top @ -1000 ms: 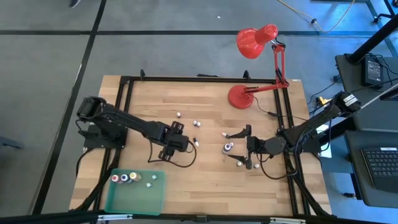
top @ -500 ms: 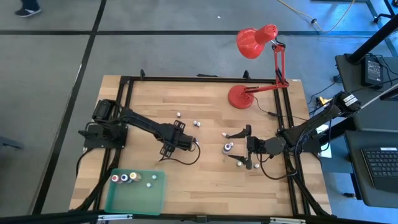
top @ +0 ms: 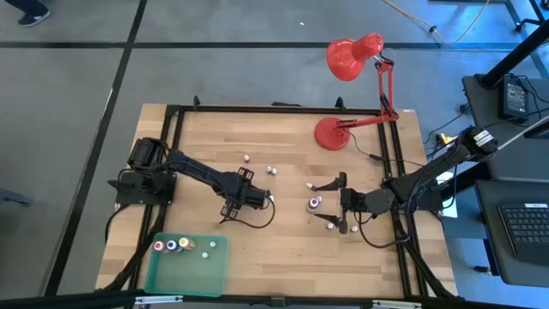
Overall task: Pick & Place food coloring
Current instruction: Put the red food coloring into the blue bin
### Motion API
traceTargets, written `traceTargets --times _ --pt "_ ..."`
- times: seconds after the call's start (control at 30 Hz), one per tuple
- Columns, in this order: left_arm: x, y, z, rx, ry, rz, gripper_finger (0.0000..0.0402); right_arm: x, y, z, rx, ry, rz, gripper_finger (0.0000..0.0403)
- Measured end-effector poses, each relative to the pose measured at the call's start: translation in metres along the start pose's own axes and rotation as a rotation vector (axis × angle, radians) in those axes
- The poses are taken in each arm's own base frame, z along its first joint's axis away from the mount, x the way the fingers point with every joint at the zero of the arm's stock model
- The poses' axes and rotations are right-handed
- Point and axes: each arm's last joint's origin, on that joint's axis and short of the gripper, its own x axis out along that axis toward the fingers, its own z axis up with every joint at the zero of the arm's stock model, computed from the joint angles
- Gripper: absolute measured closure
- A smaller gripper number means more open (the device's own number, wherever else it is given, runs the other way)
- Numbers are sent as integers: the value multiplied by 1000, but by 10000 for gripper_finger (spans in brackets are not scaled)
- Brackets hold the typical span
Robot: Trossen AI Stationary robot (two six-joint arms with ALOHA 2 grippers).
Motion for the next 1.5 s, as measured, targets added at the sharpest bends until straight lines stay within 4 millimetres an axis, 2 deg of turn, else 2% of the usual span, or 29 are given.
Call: traceTargets --times 0.2,0.33,0.47,0.6,0.8,0.9,1.03,1.13,1.33,1.5 --pt "-4 -8 2 -57 -18 2 268 0 0 0 0 0 0 13" --pt "-17 -15 6 -61 -69 -52 274 0 0 0 0 0 0 13" --pt "-53 -14 11 -66 -206 -87 274 0 0 0 4 0 0 13" --pt "-91 -12 9 -90 -384 -81 274 0 0 0 4 -1 0 13" --pt "-154 -12 -4 -102 -777 -105 274 0 0 2 13 -16 2 13" --pt "-171 -18 -12 -53 -1004 -102 273 0 1 5 30 -45 6 13" --pt "-172 -29 -20 4 -1281 -76 271 1 2 11 53 -106 14 13" --pt "-166 -36 -25 40 -1464 -13 270 5 5 14 23 -165 23 13" --pt "-150 -41 -35 17 -1692 69 270 24 17 12 -68 -328 13 13" --pt "-142 -47 -42 77 -1842 19 269 38 25 10 -78 -499 -7 13"
